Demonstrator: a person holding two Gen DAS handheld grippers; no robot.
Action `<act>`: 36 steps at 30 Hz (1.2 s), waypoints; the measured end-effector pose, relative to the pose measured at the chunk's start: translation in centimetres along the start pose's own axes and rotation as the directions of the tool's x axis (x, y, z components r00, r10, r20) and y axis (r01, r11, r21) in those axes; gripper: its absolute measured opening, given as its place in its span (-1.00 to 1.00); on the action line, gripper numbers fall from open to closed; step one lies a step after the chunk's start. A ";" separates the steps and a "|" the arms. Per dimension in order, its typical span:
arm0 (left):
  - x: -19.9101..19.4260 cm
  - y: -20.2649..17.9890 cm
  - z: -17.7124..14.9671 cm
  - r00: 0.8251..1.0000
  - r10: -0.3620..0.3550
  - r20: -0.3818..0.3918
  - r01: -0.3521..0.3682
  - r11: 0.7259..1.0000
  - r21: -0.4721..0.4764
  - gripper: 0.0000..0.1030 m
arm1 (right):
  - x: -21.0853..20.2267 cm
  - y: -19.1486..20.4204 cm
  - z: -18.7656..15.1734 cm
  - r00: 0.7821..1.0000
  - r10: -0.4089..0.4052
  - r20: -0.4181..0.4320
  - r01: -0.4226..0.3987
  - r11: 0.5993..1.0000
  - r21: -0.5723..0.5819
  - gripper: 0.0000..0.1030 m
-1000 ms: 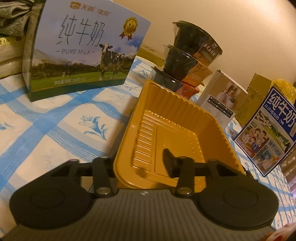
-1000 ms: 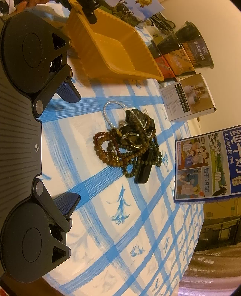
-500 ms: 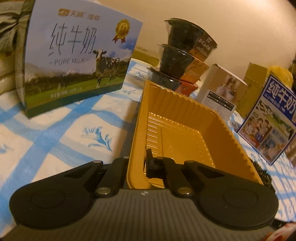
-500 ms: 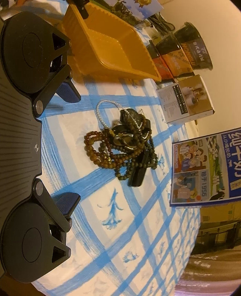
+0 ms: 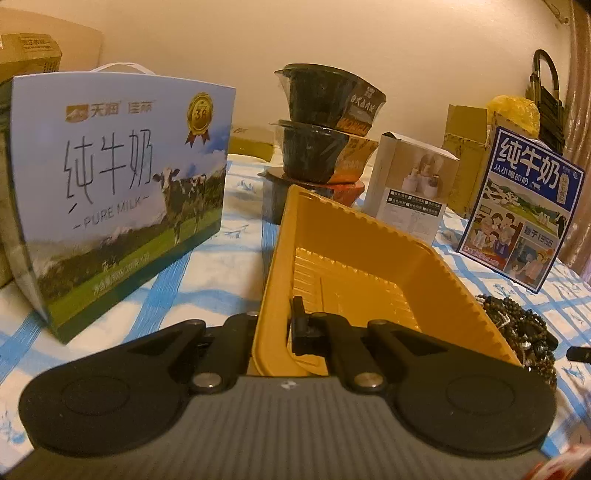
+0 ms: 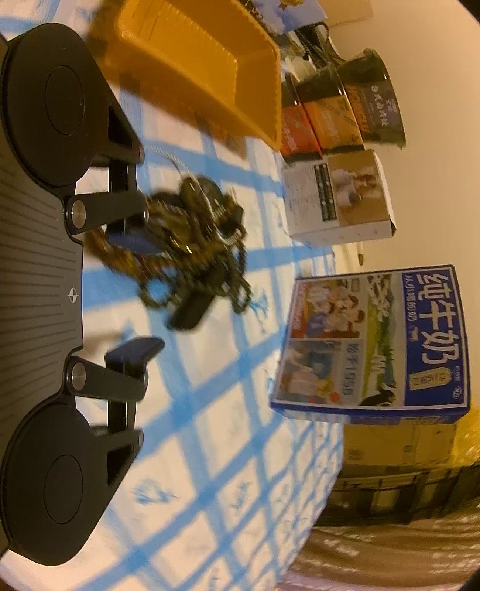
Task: Organize jewelry
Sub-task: 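Grasp a black jewelry piece from the pile with the right gripper, then carry the black piece into the orange tray and open the right gripper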
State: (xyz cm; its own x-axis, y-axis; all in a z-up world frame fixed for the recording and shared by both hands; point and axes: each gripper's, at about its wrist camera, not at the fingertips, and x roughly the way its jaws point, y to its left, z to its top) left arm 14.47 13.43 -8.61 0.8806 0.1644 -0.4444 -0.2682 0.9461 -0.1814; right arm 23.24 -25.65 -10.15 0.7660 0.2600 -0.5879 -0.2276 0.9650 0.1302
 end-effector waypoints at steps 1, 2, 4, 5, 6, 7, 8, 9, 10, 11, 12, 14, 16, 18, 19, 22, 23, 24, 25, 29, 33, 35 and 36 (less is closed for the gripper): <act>0.2 0.0 0.2 1.000 -0.004 0.000 0.004 1.000 0.000 -0.93 | 0.5 -0.6 0.4 1.000 -0.006 0.000 0.006 1.000 -0.022 -0.15; 0.3 -0.1 0.3 1.000 -0.005 0.003 0.005 1.000 0.004 -0.93 | 0.8 -1.0 0.6 1.000 -0.006 0.001 0.006 0.999 -0.041 -0.19; 0.6 -0.3 0.4 1.000 -0.009 0.010 0.009 1.000 0.017 -0.93 | 1.8 -1.7 1.0 1.000 -0.004 -0.002 0.004 0.996 -0.088 -0.27; 0.8 -0.4 0.4 1.000 -0.011 0.012 0.011 1.000 0.019 -0.93 | 2.2 -1.9 1.1 1.000 -0.002 -0.007 0.002 0.994 -0.109 -0.33; 0.9 -0.5 0.5 1.000 -0.015 0.013 0.015 1.000 0.019 -0.93 | 2.7 -2.1 1.2 1.000 0.002 -0.012 -0.004 0.991 -0.130 -0.35; 1.1 -0.6 0.5 1.000 -0.018 0.011 0.018 1.000 0.018 -0.93 | 3.3 -2.2 1.4 1.000 0.006 -0.020 -0.009 0.989 -0.150 -0.36; 1.3 -0.7 0.6 1.000 -0.018 0.008 0.018 1.000 0.017 -0.93 | 3.7 -2.2 1.3 1.000 0.011 -0.027 -0.016 0.986 -0.164 -0.37; 1.4 -0.7 0.6 1.000 -0.021 0.007 0.021 1.000 0.015 -0.93 | 4.1 -2.1 1.4 0.999 0.017 -0.029 -0.021 0.984 -0.179 -0.37; 1.5 -0.8 0.6 1.000 -0.023 0.007 0.023 1.000 0.016 -0.93 | 4.6 -2.1 1.5 0.999 0.023 -0.030 -0.028 0.980 -0.196 -0.37; 1.6 -0.9 0.7 1.000 -0.024 0.008 0.024 1.000 0.020 -0.93 | 5.0 -2.0 1.7 0.999 0.034 -0.035 -0.040 0.977 -0.209 -0.37; 1.6 -1.0 0.7 1.000 -0.024 0.009 0.024 0.999 0.024 -0.93 | 5.5 -2.0 1.9 0.998 0.044 -0.040 -0.052 0.973 -0.224 -0.37; 1.8 -1.1 0.8 1.000 -0.026 0.010 0.026 0.999 0.029 -0.93 | 6.4 -1.7 2.2 0.997 0.054 -0.050 -0.066 0.963 -0.260 -0.37; 1.9 -1.3 0.8 1.000 -0.027 0.010 0.026 0.999 0.033 -0.93 | 7.3 -1.4 2.4 0.996 0.066 -0.059 -0.081 0.951 -0.298 -0.37; 2.0 -1.3 0.8 1.000 -0.027 0.009 0.027 0.999 0.032 -0.93 | 8.0 -1.2 2.5 0.994 0.080 -0.074 -0.100 0.939 -0.329 -0.37; 2.0 -1.3 0.8 1.000 -0.027 0.009 0.027 0.999 0.032 -0.93 | 8.4 -1.2 2.5 0.993 0.085 -0.083 -0.108 0.934 -0.341 -0.37; 2.1 -1.4 0.9 1.000 -0.028 0.009 0.027 0.999 0.032 -0.93 | 8.8 -1.2 2.7 0.990 0.107 -0.091 -0.133 0.924 -0.359 -0.37; 2.1 -1.4 0.9 1.000 -0.028 0.007 0.028 0.999 0.031 -0.93 | 8.9 -1.2 2.8 0.989 0.111 -0.096 -0.139 0.922 -0.361 -0.37; 2.2 -1.4 0.9 1.000 -0.030 0.006 0.030 0.999 0.028 -0.93 | 9.0 -1.2 2.9 0.988 0.116 -0.099 -0.144 0.919 -0.366 -0.37; 2.2 -1.4 0.9 0.999 -0.032 0.004 0.032 0.999 0.027 -0.93 | 9.2 -1.1 3.0 0.988 0.116 -0.102 -0.147 0.913 -0.380 -0.37; 2.3 -1.5 0.9 0.999 -0.032 0.004 0.032 0.999 0.030 -0.93 | 9.7 -0.4 3.4 0.987 0.118 -0.109 -0.155 0.878 -0.453 -0.36; 2.2 -1.7 1.0 1.000 -0.030 0.007 0.030 0.999 0.035 -0.93 | 10.5 -0.2 3.9 0.981 0.140 -0.136 -0.189 0.853 -0.487 -0.36; 2.2 -1.7 1.0 1.000 -0.030 0.007 0.030 0.999 0.035 -0.93 | 10.7 -0.4 4.2 0.976 0.150 -0.157 -0.208 0.857 -0.472 -0.42; 2.2 -1.7 1.0 0.999 -0.032 0.007 0.031 0.999 0.035 -0.93 | 10.7 -0.4 4.3 0.974 0.150 -0.170 -0.213 0.859 -0.465 -0.46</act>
State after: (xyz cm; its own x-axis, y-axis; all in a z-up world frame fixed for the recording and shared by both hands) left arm 17.24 12.48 -8.43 0.8912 0.1363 -0.4326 -0.2266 0.9600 -0.1644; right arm 34.08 -23.16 -13.04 0.6101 0.3920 -0.6885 -0.6383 0.7580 -0.1340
